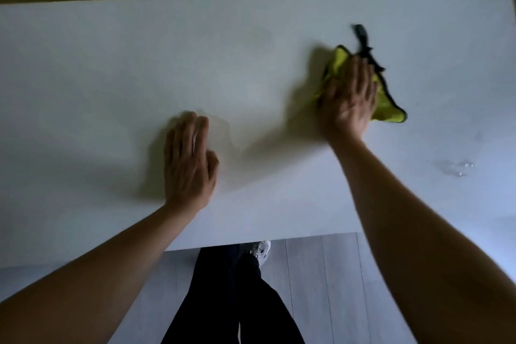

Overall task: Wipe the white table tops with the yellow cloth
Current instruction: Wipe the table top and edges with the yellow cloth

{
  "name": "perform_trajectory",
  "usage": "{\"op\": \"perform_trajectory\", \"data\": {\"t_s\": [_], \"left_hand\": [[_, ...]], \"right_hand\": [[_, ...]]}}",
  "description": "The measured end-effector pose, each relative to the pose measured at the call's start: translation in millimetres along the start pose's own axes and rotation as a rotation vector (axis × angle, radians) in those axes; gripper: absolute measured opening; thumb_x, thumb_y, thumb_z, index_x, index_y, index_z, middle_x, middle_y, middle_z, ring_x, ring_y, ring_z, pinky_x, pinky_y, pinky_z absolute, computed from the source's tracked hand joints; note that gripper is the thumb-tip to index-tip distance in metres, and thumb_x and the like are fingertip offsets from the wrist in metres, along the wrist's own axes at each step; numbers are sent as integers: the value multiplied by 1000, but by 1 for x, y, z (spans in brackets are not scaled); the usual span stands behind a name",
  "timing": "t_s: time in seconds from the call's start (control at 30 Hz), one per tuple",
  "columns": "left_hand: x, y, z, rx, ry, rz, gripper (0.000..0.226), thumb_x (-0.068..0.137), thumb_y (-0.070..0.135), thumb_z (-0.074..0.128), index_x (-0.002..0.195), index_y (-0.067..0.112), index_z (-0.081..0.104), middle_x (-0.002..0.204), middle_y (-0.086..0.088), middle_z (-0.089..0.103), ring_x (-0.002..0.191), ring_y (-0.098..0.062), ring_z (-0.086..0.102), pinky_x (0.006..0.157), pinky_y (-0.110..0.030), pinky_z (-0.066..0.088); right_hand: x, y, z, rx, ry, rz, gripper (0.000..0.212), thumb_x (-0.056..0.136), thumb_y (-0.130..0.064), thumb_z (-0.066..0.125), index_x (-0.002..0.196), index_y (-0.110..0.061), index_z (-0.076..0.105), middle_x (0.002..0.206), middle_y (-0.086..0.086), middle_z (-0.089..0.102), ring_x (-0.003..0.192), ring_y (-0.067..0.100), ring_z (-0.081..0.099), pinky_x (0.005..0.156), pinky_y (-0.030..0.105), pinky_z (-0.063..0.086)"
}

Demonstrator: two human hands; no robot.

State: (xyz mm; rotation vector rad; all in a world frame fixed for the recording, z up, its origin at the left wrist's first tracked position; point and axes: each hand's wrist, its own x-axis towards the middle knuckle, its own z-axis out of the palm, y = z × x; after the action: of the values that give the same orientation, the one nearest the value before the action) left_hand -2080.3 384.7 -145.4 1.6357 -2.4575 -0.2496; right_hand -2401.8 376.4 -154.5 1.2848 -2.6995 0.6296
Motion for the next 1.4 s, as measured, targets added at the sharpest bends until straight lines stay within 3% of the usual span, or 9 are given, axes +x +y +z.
{"op": "perform_trajectory", "data": {"t_s": [0.23,0.37,0.5,0.67,0.8,0.97,1.13,1.27,1.4], "left_hand": [[81,-11,2,20,10,36,66,101,25,38,165,10,26,173,-14,21,160,-37,19,131,-47,12],[95,-14,6,15,11,59,68,101,25,38,166,10,23,174,-13,18,161,-36,15,131,-49,11],[95,-14,9,10,81,67,61,104,25,38,162,7,33,170,-16,29,158,-38,24,129,-52,19],[96,-13,6,11,50,62,62,103,26,39,162,7,33,170,-16,29,158,-37,24,129,-51,18],[96,-11,1,15,-22,30,70,99,25,38,166,11,24,174,-12,19,161,-35,15,131,-49,11],[96,-11,2,22,-14,25,69,100,24,38,166,10,24,173,-14,19,161,-35,14,132,-48,9],[97,-10,1,12,-24,19,69,100,24,39,166,10,24,174,-14,19,161,-35,14,131,-49,11],[98,-11,0,19,-31,21,69,100,23,41,166,10,23,174,-14,19,161,-36,14,131,-49,11],[99,-11,2,53,-20,17,66,100,21,40,163,5,30,171,-16,25,159,-38,21,130,-51,15]], "right_hand": [[22,9,2,-43,-10,210,62,102,-41,32,157,-12,30,163,7,29,152,22,22,125,42,11],[2,-57,26,10,4,-34,60,98,-33,44,149,-1,42,153,18,43,144,33,38,122,45,22],[-28,-156,43,189,-143,-336,58,101,-35,44,150,-4,42,157,15,39,149,29,31,123,45,19],[-19,-155,40,172,-229,-437,57,105,-39,39,154,-10,36,161,9,33,152,23,25,124,44,18],[24,-100,41,108,-100,-186,57,100,-35,43,149,-7,44,155,14,43,146,30,37,122,44,24],[83,-18,21,-57,-100,124,64,102,-44,27,156,-11,32,162,10,30,151,25,24,124,41,16],[80,-36,28,-68,-73,244,67,102,-48,24,159,-11,24,165,8,23,154,23,17,125,42,10],[52,-107,47,38,-79,-54,62,99,-36,38,150,-2,41,155,18,41,146,33,35,122,48,22],[25,-184,63,136,-227,-446,58,104,-38,40,153,-7,38,159,13,36,150,27,28,123,47,19]]}}
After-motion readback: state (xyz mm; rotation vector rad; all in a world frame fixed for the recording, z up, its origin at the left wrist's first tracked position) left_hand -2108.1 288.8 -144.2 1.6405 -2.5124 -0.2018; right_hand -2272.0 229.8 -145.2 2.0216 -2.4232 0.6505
